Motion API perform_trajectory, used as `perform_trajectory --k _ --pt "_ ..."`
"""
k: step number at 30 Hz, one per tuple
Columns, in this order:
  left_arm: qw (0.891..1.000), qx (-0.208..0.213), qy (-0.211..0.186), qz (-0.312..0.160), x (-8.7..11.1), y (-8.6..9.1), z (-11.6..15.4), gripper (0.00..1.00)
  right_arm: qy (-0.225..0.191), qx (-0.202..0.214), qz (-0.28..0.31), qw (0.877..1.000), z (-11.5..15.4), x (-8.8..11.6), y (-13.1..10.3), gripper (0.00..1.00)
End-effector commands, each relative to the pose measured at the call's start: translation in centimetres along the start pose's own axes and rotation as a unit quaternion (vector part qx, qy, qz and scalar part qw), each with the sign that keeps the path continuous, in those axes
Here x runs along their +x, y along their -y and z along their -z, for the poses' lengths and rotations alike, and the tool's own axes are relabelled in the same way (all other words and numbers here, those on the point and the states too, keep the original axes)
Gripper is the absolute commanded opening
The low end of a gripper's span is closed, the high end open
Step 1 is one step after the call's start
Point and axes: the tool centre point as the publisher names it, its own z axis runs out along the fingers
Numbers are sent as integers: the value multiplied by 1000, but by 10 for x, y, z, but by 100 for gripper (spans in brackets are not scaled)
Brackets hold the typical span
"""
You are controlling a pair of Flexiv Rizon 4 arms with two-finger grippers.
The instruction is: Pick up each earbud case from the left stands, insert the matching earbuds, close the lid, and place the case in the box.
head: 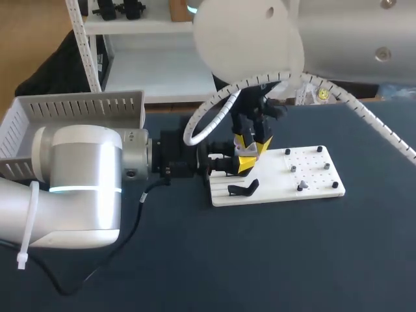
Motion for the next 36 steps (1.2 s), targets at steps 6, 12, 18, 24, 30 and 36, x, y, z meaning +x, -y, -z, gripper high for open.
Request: perform_trajectory --k 6,12,18,24,30,36 --pt "1000 -1 2 -1 1 1 0 0 10 -63 32 997 13 6 21 37" --pt "1000 -1 2 -1 1 1 0 0 21 -103 50 993 15 4 33 38" --pt "1000 -1 2 -1 1 1 0 0 21 -134 60 989 14 -4 45 41" --pt "1000 -1 2 -1 1 1 0 0 23 -147 68 987 12 -9 53 42" --pt "1000 -1 2 -1 1 1 0 0 22 -172 75 982 4 -15 62 42" --pt "1000 -1 2 -1 1 1 0 0 44 -228 122 965 -6 -19 65 42"
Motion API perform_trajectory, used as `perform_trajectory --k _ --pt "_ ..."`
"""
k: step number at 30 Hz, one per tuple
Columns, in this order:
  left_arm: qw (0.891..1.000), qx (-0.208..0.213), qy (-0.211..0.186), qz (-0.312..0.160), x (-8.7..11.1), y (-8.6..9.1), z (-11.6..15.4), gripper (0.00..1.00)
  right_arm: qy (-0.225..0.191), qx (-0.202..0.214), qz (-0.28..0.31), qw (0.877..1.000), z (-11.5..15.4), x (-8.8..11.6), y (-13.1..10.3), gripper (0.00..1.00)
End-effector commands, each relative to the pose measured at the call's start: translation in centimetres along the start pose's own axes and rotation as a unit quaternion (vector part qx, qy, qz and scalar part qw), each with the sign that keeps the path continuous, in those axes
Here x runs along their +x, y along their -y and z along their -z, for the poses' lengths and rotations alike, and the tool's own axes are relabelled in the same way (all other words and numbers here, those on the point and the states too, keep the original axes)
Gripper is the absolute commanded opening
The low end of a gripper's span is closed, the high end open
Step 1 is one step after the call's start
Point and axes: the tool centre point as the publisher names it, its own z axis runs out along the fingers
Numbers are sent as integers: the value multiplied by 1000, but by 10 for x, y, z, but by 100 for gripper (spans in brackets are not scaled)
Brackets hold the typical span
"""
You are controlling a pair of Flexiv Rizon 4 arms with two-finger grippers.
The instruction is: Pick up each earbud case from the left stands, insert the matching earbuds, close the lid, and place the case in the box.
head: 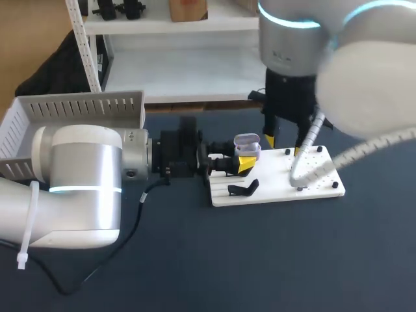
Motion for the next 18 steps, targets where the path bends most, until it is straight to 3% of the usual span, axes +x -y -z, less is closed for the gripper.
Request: perform_trajectory --k 1,2,3,4,18 --pt "1000 -1 2 -1 1 1 0 0 15 -124 38 991 -8 4 9 42" --pt "1000 -1 2 -1 1 1 0 0 15 -132 52 990 -8 4 10 44" --pt "1000 -1 2 -1 1 1 0 0 26 -132 66 989 -10 4 10 64" --pt "1000 -1 2 -1 1 1 0 0 31 -125 68 989 -11 3 11 100" --pt "1000 -1 2 -1 1 1 0 0 31 -125 68 989 -11 3 11 100"
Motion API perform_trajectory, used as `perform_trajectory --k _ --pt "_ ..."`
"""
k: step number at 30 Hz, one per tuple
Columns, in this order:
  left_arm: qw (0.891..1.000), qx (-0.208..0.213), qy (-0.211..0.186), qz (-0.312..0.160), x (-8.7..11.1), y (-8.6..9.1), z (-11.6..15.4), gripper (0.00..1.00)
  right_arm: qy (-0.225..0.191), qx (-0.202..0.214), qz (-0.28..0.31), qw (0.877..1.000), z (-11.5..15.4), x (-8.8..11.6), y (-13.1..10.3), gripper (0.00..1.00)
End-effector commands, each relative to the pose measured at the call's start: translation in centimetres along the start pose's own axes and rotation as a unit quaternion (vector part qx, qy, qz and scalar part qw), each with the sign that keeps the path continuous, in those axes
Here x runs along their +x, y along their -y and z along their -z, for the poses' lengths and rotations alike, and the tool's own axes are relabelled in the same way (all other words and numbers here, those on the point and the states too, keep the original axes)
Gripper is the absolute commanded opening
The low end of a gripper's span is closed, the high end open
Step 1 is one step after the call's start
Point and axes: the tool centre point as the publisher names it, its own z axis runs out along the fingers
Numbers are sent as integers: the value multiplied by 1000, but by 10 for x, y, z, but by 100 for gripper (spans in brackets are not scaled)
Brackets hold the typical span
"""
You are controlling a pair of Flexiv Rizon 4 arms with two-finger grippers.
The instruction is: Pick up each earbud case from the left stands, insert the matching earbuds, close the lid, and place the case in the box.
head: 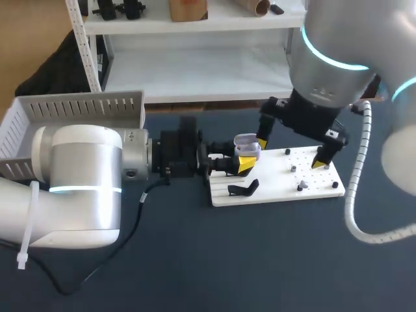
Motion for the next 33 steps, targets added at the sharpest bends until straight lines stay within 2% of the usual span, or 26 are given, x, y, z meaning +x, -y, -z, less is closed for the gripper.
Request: perform_trajectory --k 1,9,13,22,27,33 --pt "1000 -1 2 -1 1 0 0 0 4 -25 -1 1000 -1 2 4 100" --pt "1000 -1 2 -1 1 0 0 0 6 -32 0 999 -3 1 5 100" --pt "1000 -1 2 -1 1 0 0 0 23 -42 52 997 -12 2 7 100" --pt "1000 -1 2 -1 1 0 0 0 54 -60 93 992 -20 -3 30 100" --pt "1000 -1 2 -1 1 0 0 0 56 -33 98 993 -35 -5 38 100" --pt "1000 -1 2 -1 1 0 0 0 48 -11 72 996 -63 0 43 100"
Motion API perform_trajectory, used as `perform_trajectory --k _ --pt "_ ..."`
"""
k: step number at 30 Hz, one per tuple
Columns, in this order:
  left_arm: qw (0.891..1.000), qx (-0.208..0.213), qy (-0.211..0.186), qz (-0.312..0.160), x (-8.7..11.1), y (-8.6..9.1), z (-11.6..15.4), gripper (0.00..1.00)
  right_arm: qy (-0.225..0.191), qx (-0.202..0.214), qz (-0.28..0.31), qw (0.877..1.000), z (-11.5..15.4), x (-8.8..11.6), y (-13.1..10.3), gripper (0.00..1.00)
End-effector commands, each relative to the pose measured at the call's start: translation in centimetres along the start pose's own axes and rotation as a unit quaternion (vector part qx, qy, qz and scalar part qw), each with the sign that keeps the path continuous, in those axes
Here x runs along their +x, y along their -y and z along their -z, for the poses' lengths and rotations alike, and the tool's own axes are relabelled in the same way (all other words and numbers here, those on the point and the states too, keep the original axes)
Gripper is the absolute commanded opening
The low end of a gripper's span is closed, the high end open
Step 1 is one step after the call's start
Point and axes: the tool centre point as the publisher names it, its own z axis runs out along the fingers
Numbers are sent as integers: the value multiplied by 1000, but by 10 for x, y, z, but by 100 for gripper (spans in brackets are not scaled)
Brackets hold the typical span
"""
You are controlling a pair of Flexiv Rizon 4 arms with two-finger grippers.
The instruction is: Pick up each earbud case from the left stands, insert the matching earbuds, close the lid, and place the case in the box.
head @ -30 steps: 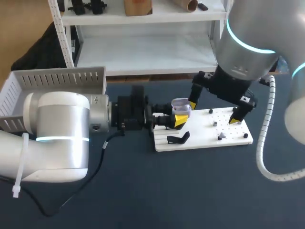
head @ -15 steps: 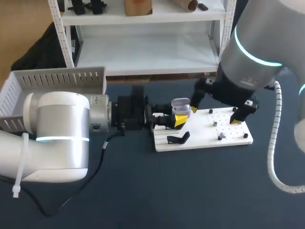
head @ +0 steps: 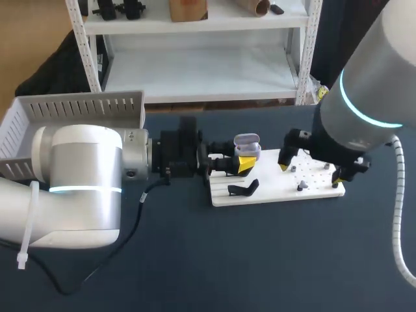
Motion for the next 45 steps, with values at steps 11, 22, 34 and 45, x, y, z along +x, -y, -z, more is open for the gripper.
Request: perform_trajectory --k 11,22,34,45 --pt "1000 -1 2 -1 1 0 0 0 -15 -7 10 1000 -64 -3 2 100" --pt "1000 -1 2 -1 1 0 0 0 -24 -22 0 999 -102 -15 24 100" --pt "1000 -1 2 -1 1 0 0 0 -37 -41 -4 998 -136 -21 19 69" --pt "1000 -1 2 -1 1 0 0 0 -42 -48 -24 998 -146 -24 17 48"
